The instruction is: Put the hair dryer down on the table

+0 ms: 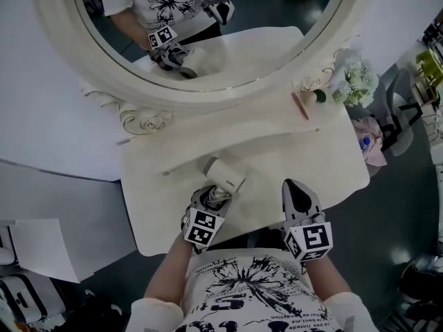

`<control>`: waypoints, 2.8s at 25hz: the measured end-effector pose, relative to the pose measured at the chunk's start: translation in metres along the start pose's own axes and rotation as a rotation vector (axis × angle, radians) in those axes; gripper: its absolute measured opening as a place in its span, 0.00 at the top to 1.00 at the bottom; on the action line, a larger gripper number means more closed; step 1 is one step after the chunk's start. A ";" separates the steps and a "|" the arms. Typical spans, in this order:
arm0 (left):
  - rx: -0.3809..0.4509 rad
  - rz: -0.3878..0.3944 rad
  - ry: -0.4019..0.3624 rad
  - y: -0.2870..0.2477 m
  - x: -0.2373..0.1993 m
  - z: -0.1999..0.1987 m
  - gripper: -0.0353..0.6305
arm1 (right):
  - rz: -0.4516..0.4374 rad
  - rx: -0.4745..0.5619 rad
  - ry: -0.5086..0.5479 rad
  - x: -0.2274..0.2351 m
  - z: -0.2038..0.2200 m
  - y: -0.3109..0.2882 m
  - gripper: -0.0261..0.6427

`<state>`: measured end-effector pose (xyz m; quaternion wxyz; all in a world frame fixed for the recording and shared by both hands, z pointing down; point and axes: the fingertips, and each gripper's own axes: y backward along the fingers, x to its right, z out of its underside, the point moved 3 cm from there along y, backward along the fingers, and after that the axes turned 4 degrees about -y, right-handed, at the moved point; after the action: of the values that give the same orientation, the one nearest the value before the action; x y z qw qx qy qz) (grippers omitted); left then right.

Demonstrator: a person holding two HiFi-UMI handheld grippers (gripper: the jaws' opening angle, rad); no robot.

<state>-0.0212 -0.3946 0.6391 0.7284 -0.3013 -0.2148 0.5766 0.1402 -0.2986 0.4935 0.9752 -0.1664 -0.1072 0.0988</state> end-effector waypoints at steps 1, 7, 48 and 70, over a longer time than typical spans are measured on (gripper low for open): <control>-0.014 0.004 0.003 -0.002 0.000 0.003 0.58 | 0.004 -0.002 -0.002 0.000 0.001 0.001 0.94; -0.119 0.023 -0.013 -0.014 -0.001 0.017 0.58 | 0.024 -0.010 0.000 -0.001 0.006 0.001 0.94; 0.257 -0.212 0.035 0.096 -0.023 -0.063 0.91 | -0.193 0.061 0.103 -0.072 -0.025 -0.006 0.94; 0.703 -0.437 0.130 0.243 -0.049 -0.122 0.91 | -0.403 0.179 0.187 -0.122 -0.061 -0.018 0.94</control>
<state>-0.1252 -0.4282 0.3853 0.9042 -0.0177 -0.0175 0.4264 0.0414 -0.3618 0.4220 0.9918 -0.0630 -0.0383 -0.1045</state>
